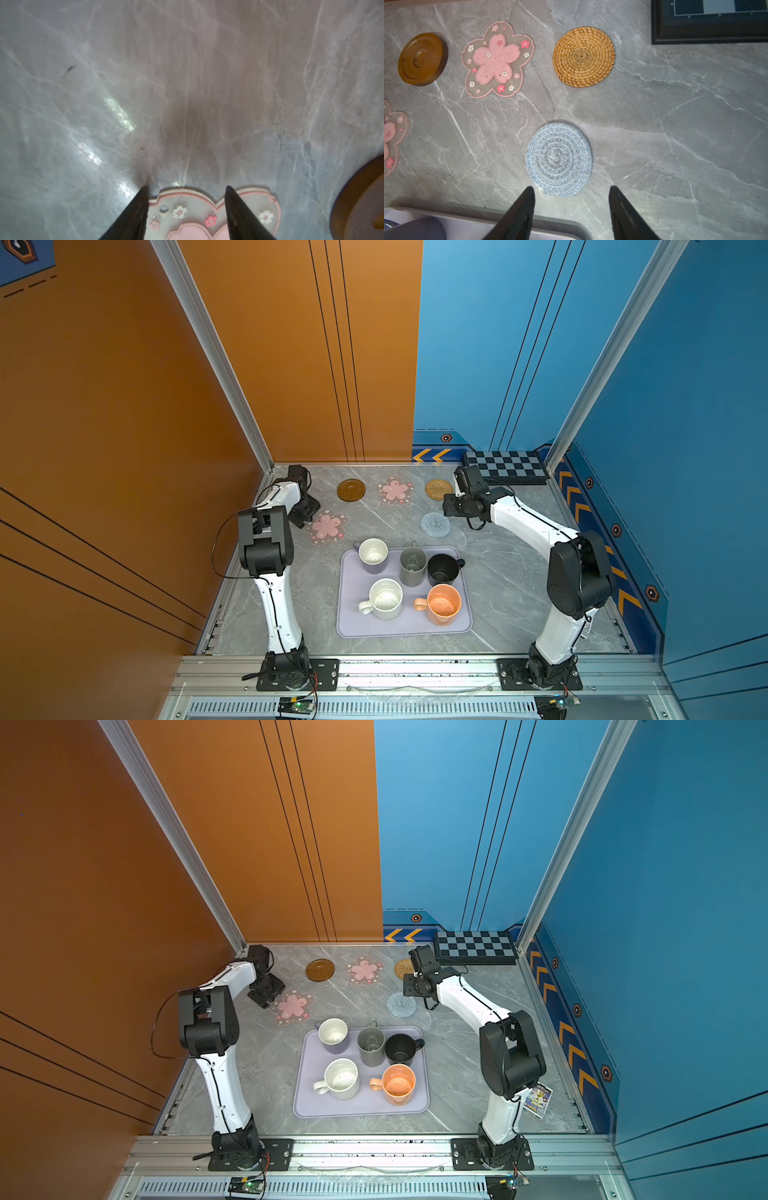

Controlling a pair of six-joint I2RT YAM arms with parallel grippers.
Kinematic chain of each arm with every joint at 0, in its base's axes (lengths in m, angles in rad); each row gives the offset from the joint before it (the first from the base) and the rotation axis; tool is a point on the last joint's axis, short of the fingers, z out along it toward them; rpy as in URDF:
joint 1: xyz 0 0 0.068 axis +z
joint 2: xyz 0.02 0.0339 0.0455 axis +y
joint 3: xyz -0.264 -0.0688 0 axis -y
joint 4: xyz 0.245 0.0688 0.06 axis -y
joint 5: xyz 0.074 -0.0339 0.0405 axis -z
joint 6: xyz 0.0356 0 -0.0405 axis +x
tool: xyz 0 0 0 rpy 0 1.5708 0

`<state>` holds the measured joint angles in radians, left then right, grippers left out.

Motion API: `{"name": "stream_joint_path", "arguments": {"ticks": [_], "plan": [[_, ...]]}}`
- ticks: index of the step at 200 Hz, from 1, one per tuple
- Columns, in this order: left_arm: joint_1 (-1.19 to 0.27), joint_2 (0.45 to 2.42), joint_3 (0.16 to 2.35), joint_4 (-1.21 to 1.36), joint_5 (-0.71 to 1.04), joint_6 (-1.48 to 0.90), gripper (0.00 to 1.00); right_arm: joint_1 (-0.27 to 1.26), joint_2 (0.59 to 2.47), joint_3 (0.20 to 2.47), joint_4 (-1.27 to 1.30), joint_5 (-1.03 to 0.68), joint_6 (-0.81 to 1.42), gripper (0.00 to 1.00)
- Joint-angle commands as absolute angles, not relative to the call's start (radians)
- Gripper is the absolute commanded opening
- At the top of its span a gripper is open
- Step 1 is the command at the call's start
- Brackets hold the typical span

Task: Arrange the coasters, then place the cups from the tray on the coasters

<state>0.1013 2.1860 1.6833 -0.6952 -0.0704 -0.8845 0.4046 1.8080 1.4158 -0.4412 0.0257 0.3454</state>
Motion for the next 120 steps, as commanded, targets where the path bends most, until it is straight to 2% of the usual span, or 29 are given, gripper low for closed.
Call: {"name": "stream_joint_path", "arguments": {"ticks": [1, 120], "plan": [[0.075, 2.218, 1.653, -0.716, -0.04, -0.904, 0.59, 0.405, 1.783, 1.407, -0.437, 0.012, 0.359, 0.6], [0.006, 2.212, 1.613, -0.683, 0.043, -0.913, 0.59, 0.407, 1.738, 1.371, -0.437, 0.008, 0.364, 0.6]]}}
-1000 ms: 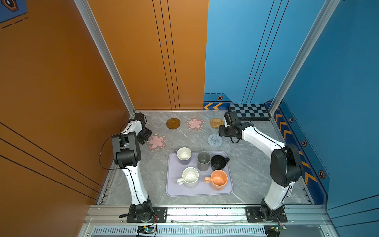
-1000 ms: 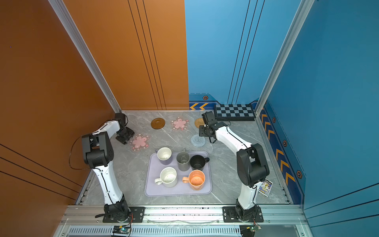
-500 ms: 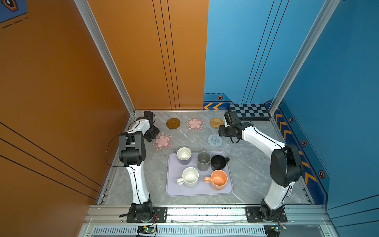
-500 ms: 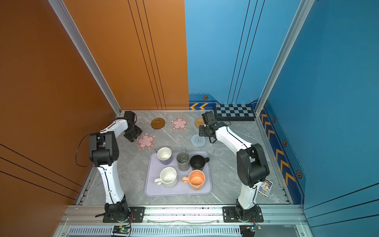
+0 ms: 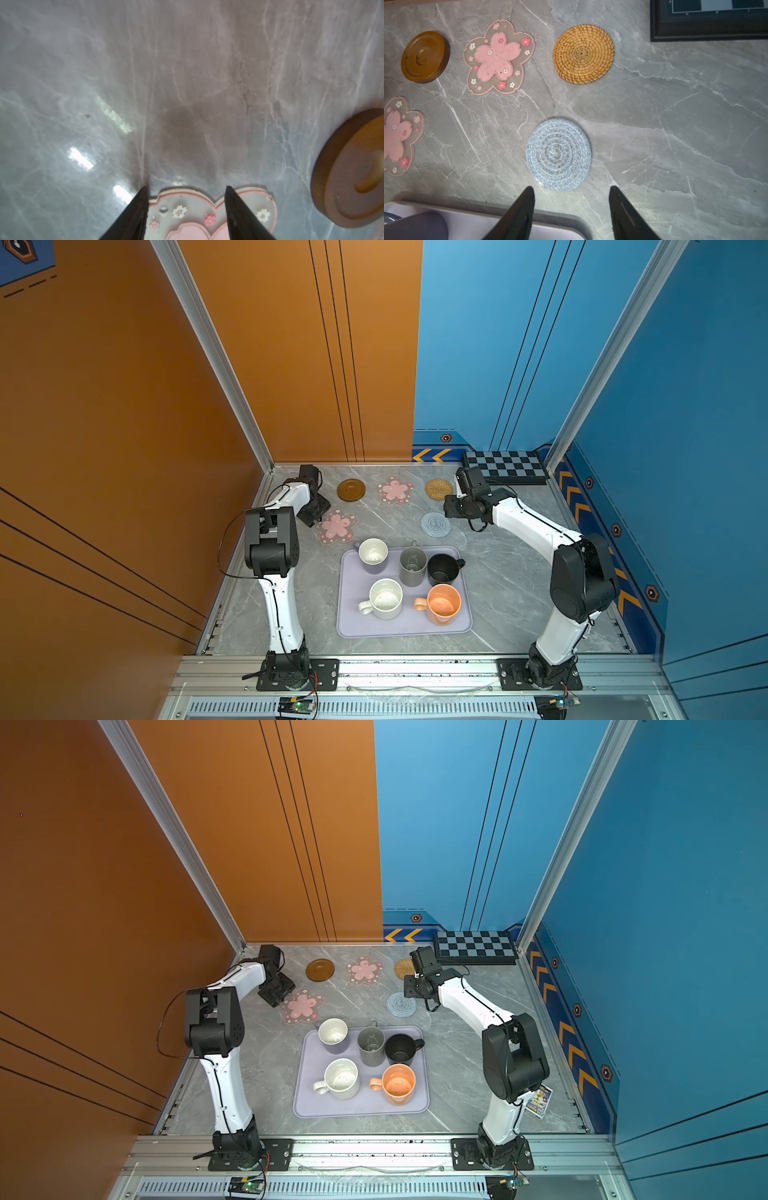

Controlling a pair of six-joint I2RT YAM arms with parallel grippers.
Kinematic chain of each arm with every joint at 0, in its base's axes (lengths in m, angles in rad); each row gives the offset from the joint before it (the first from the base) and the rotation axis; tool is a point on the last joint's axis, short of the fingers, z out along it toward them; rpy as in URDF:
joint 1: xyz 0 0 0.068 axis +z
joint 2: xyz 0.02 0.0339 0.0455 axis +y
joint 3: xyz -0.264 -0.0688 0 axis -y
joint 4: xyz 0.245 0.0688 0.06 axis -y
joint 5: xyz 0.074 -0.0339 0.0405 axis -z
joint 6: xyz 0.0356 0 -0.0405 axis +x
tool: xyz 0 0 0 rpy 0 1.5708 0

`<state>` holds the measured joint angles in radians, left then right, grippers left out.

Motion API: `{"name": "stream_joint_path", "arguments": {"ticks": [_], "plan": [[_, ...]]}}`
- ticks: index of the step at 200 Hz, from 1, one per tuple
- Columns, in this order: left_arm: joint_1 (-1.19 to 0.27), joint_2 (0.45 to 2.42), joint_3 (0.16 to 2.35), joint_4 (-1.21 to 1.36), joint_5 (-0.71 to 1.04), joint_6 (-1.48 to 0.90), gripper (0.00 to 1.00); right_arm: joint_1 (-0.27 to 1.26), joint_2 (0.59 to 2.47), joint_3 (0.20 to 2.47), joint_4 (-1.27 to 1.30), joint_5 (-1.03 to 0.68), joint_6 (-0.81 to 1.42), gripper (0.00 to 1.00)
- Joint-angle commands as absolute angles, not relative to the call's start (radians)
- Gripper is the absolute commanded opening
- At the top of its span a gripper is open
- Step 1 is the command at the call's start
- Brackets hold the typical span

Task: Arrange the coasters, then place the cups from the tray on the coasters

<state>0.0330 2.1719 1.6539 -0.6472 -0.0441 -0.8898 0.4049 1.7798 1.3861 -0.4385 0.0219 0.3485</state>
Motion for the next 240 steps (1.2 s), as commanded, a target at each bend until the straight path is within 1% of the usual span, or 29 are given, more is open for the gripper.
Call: {"name": "stream_joint_path", "arguments": {"ticks": [1, 49, 99, 124, 179, 240], "plan": [[0.005, 2.212, 1.613, -0.683, 0.042, -0.914, 0.59, 0.407, 1.738, 1.371, -0.438, 0.008, 0.364, 0.61], [-0.007, 2.174, 1.557, -0.641, 0.045, -0.932, 0.59, 0.417, 1.752, 1.378, -0.437, -0.016, 0.379, 0.61], [0.068, 2.016, 1.496, -0.643, -0.009, -0.881, 0.59, 0.475, 1.811, 1.439, -0.428, -0.057, 0.383, 0.61], [0.106, 1.96, 1.442, -0.643, 0.022, -0.854, 0.59, 0.511, 1.861, 1.478, -0.396, -0.101, 0.397, 0.61], [0.082, 1.995, 1.417, -0.619, 0.056, -0.843, 0.59, 0.563, 2.003, 1.568, -0.302, -0.23, 0.475, 0.61], [0.022, 2.051, 1.436, -0.563, 0.089, -0.883, 0.59, 0.623, 2.067, 1.573, -0.249, -0.238, 0.495, 0.62]]}}
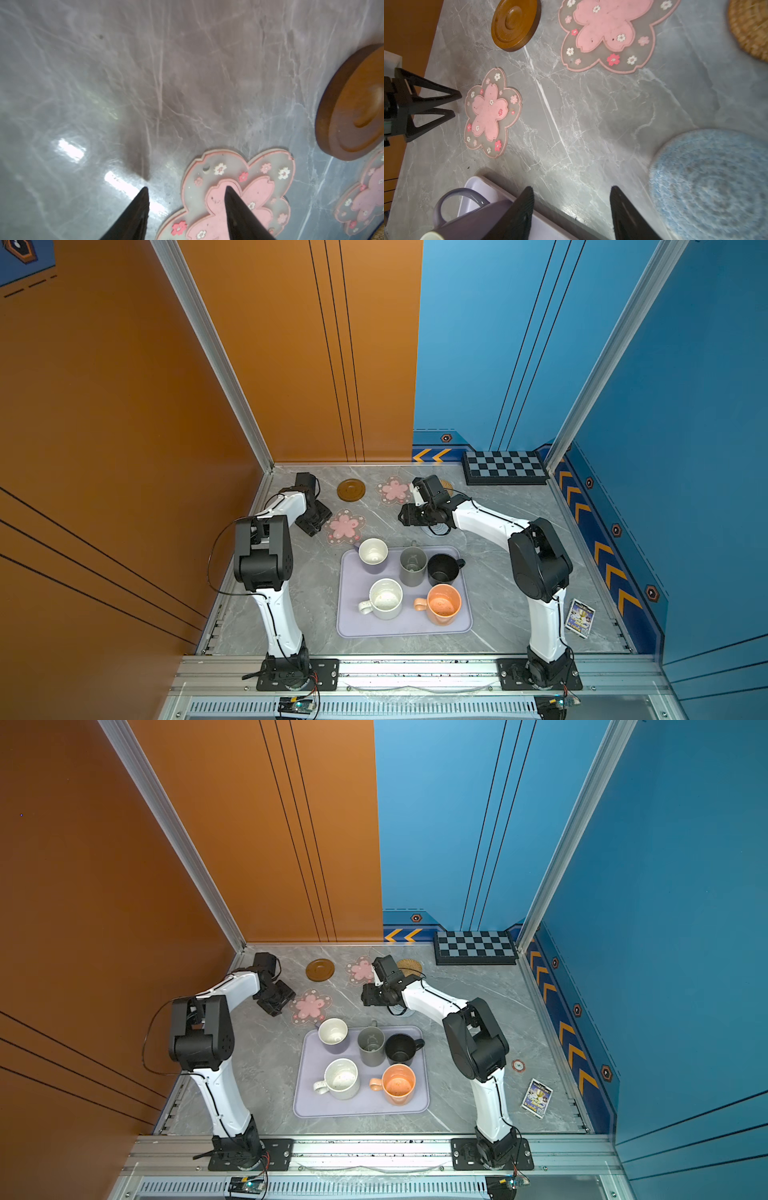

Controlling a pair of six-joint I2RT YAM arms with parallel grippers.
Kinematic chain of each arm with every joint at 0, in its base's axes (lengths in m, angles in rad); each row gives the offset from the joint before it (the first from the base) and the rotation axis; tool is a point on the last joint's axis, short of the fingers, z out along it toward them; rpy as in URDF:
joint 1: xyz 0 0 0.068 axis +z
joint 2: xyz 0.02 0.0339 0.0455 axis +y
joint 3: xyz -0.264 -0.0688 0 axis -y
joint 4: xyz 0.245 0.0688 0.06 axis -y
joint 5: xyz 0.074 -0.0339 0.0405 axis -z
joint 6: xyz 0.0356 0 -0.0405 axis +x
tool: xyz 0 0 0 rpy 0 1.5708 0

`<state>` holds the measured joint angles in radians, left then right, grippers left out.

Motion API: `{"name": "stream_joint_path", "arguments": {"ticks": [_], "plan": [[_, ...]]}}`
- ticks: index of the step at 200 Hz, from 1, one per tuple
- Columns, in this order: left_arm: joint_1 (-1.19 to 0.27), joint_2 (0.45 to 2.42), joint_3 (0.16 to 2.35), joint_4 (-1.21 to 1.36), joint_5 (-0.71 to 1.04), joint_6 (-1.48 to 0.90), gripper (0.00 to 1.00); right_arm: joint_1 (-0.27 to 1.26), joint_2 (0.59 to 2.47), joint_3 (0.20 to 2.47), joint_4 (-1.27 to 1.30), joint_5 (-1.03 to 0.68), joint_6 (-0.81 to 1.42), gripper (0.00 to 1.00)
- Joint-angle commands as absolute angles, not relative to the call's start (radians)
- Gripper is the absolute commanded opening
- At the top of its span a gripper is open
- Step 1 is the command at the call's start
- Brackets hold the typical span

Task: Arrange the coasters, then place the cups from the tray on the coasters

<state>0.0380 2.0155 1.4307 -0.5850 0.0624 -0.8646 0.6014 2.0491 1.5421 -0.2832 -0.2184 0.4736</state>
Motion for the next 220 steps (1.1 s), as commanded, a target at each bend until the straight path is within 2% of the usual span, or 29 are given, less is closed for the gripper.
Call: {"name": "stream_joint_path", "arguments": {"ticks": [1, 126, 220], "plan": [[0.022, 2.052, 1.437, -0.561, 0.091, -0.883, 0.59, 0.624, 2.067, 1.573, -0.25, -0.239, 0.495, 0.62], [-0.059, 2.126, 1.444, -0.513, 0.232, -0.832, 0.59, 0.667, 2.184, 1.621, -0.197, -0.229, 0.537, 0.62], [-0.118, 2.126, 1.412, -0.513, 0.238, -0.882, 0.6, 0.677, 2.277, 1.665, -0.122, -0.289, 0.623, 0.63]]}}
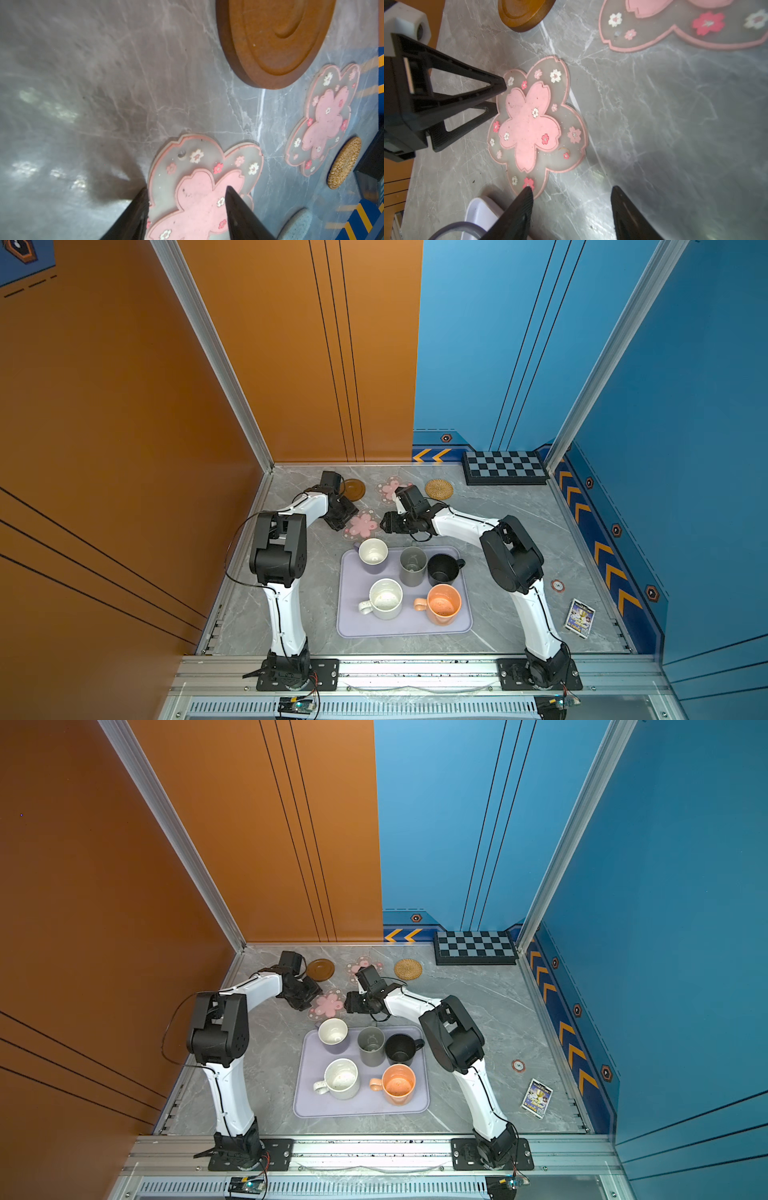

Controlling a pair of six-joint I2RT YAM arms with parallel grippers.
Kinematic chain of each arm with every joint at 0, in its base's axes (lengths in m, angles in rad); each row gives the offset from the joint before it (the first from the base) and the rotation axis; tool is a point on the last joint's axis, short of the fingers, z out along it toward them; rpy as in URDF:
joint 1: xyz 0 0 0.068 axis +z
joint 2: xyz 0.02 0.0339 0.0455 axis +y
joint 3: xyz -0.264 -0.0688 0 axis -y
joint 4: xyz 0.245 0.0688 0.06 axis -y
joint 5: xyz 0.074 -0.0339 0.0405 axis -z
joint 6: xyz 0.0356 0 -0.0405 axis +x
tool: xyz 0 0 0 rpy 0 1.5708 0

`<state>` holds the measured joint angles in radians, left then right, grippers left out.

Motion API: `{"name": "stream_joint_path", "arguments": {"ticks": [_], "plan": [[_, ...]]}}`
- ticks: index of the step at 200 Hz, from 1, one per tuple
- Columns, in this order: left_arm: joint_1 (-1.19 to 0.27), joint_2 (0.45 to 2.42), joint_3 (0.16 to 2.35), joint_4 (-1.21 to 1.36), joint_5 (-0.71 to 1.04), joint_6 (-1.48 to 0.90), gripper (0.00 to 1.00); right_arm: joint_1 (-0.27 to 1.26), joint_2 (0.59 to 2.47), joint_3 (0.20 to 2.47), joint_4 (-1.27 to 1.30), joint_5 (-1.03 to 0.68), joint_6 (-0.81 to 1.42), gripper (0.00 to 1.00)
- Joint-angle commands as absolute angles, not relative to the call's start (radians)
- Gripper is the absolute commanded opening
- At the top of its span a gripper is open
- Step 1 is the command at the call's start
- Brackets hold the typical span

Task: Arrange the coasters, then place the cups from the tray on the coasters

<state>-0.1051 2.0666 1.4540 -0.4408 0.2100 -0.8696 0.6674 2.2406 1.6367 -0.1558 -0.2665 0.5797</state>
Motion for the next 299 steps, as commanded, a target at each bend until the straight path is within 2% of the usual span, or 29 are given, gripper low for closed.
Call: {"name": "stream_joint_path", "arguments": {"ticks": [1, 95, 209, 299], "plan": [[-0.118, 2.127, 1.412, -0.513, 0.238, -0.882, 0.6, 0.677, 2.278, 1.665, -0.122, -0.29, 0.624, 0.63], [-0.187, 2.148, 1.423, -0.492, 0.264, -0.94, 0.59, 0.681, 2.3, 1.657, -0.091, -0.333, 0.687, 0.63], [-0.225, 2.171, 1.422, -0.409, 0.321, -1.046, 0.6, 0.628, 2.339, 1.686, -0.09, -0.323, 0.66, 0.63], [-0.218, 2.103, 1.309, -0.369, 0.337, -1.064, 0.6, 0.628, 2.375, 1.736, -0.101, -0.351, 0.663, 0.63]]}}
